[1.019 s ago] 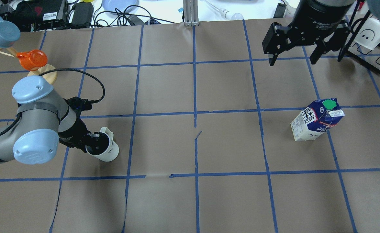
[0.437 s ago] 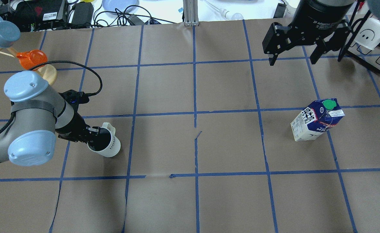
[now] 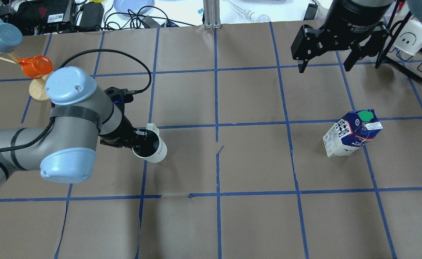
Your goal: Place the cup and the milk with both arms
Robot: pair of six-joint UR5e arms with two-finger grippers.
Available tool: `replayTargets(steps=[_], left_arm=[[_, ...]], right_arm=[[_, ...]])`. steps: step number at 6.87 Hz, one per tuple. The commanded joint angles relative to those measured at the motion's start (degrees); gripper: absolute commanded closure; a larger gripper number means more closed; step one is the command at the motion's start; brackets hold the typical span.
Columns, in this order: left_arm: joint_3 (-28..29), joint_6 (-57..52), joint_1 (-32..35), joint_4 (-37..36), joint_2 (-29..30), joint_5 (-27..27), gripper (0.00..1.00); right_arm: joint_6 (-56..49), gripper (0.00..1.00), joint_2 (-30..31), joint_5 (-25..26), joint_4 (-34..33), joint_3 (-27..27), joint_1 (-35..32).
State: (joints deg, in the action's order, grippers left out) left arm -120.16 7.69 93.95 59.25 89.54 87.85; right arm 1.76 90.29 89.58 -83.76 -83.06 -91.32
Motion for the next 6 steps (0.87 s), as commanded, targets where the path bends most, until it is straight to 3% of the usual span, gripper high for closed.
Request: replayTargets(steps=[1,4,6], left_arm=[[3.00,15.72,13.74,-0.45,3.43,0.30,1.00],[2.65,25.42,18.45,-3.61,7.74,-0.04,1.00],[2.82,26.24,20.56,-8.52,10.55,-0.13,1.00]], right_arm=[[0.00,0.00,-0.02,-0.11,0.00,0.01,0.00],[0.00,0.00,-0.02,-0.28,0.00,0.01,0.00],[0.00,0.00,-0.02,-0.29,-0.09,0.01,0.00]])
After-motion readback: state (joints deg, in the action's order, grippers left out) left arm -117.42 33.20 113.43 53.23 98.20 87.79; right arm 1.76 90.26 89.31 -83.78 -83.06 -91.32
